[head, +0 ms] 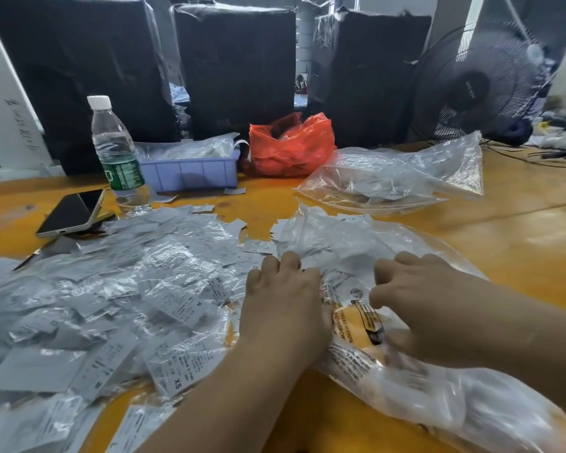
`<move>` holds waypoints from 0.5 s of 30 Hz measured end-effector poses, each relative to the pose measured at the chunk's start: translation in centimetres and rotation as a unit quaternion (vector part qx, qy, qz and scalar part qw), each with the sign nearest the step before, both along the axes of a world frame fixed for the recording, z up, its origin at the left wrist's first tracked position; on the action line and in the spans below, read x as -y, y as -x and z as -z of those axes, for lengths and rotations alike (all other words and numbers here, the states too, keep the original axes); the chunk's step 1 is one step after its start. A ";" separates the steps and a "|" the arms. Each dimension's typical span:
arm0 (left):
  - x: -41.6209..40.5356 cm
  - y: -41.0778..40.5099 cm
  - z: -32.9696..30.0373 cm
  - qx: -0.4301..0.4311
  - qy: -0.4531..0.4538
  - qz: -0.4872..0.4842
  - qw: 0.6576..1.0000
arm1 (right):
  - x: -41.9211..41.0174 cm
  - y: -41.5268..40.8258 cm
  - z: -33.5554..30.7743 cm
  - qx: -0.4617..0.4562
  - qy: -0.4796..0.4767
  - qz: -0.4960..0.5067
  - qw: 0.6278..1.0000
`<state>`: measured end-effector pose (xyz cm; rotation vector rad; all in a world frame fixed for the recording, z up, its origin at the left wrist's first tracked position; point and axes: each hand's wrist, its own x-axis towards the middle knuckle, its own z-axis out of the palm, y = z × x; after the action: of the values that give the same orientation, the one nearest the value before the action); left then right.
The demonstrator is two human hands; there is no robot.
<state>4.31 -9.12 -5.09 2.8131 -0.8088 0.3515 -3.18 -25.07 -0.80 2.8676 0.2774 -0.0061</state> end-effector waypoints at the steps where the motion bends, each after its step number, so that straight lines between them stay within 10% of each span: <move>1: 0.1 0.1 0.0 0.001 -0.001 -0.002 1.000 | -0.1 0.3 -0.1 -0.011 0.004 0.012 1.000; 15: 1.3 1.0 0.3 0.031 0.029 0.052 0.998 | 0.5 -1.4 2.0 0.115 0.000 0.055 0.992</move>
<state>3.34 -10.39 -5.40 2.7065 -0.9391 0.4403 -1.76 -25.53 -2.80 2.8447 0.0744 0.3012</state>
